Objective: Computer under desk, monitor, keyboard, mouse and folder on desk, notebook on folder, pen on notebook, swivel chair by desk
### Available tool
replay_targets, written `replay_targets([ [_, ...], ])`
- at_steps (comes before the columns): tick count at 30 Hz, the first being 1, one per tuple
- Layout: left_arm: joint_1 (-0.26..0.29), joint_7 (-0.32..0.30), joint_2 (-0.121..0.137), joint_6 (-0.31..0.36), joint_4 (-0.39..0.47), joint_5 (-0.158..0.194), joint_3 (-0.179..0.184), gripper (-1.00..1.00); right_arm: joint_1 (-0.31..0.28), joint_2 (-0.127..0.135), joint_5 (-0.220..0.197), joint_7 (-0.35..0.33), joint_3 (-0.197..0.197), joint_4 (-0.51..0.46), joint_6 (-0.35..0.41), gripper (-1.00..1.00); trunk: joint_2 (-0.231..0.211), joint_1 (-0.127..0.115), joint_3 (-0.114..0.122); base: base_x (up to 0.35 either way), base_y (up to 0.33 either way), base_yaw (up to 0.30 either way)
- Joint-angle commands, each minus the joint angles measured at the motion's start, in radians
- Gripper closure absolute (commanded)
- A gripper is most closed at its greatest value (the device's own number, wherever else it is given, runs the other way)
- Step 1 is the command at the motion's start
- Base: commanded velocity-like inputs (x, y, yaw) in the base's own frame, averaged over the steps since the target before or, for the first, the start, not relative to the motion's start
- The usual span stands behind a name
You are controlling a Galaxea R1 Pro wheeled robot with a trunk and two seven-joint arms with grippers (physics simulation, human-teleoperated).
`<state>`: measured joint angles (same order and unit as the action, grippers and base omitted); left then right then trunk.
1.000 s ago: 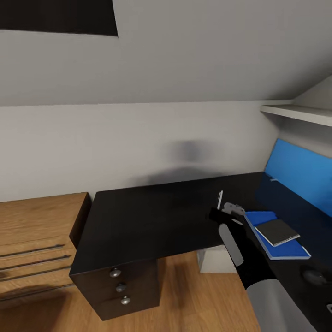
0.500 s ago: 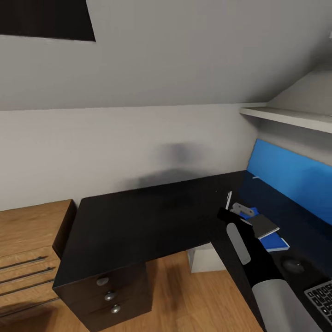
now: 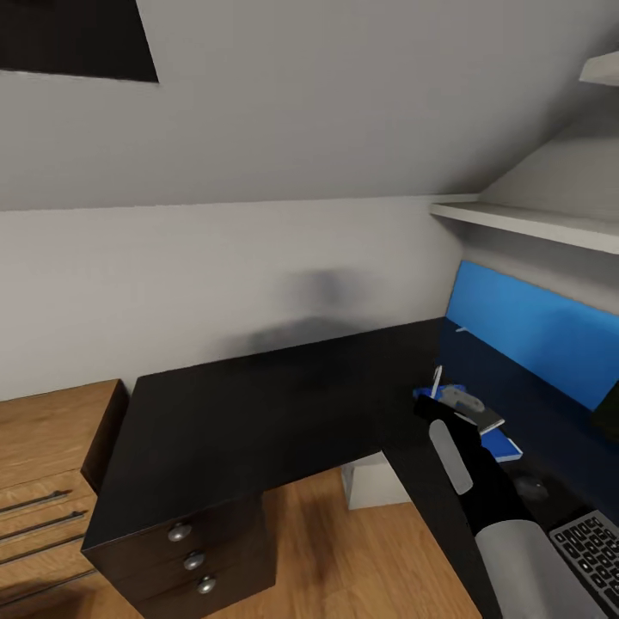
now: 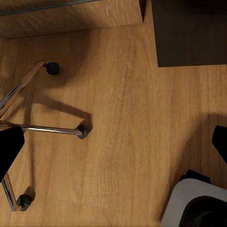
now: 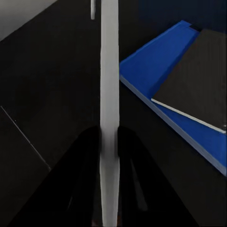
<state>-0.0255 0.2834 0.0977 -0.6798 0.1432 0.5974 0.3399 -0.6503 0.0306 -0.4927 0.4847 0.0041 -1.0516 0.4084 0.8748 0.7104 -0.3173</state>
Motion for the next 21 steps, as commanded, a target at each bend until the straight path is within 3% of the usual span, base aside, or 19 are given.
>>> replay_targets([
  [1, -0.001, 0.009, 0.0, -0.001, 0.003, 0.002, 0.008, -1.0, -0.004, 0.008, -0.007, 0.005, 0.001, 0.039, 0.0, 1.0, 0.001, 0.0, -0.001, 0.0, 0.0, -0.002],
  [3, -0.001, 0.008, -0.001, -0.002, 0.003, 0.002, 0.009, -1.0, -0.026, 0.019, -0.007, 0.005, 0.001, 0.121, -0.011, 1.0, 0.001, 0.0, -0.001, 0.0, 0.0, -0.001],
  [6, -0.001, 0.008, -0.002, -0.003, 0.003, 0.002, 0.011, -1.0, -0.117, 0.037, -0.006, 0.005, 0.001, 0.296, -0.079, 1.0, 0.001, 0.0, -0.001, 0.0, 0.0, 0.0],
  [8, -0.001, 0.008, -0.002, -0.003, 0.003, 0.001, 0.012, -1.0, -0.217, 0.05, -0.006, 0.005, 0.001, 0.466, -0.17, 1.0, 0.001, 0.0, -0.001, 0.0, 0.0, 0.0],
  [9, -0.001, 0.008, -0.002, -0.003, 0.003, 0.001, 0.013, -1.0, -0.295, 0.064, -0.006, 0.005, 0.001, 0.592, -0.237, 1.0, 0.001, 0.0, -0.001, 0.0, 0.0, 0.0],
  [12, -0.001, 0.008, -0.003, -0.003, 0.003, 0.001, 0.013, -1.0, -0.395, 0.089, -0.006, 0.005, 0.002, 0.738, -0.317, 1.0, 0.001, 0.0, -0.001, 0.0, 0.0, 0.0],
  [16, -0.001, 0.008, -0.007, -0.004, 0.003, 0.001, 0.013, -1.0, -0.441, 0.123, -0.014, 0.006, 0.0, 0.803, -0.354, 1.0, 0.001, 0.0, -0.001, 0.0, -0.002, 0.0],
  [21, -0.001, 0.008, -0.01, -0.004, 0.003, 0.001, 0.013, -1.0, -0.45, 0.133, -0.031, 0.005, 0.0, 0.825, -0.376, 1.0, 0.001, 0.0, -0.001, 0.059, -0.166, 0.0],
])
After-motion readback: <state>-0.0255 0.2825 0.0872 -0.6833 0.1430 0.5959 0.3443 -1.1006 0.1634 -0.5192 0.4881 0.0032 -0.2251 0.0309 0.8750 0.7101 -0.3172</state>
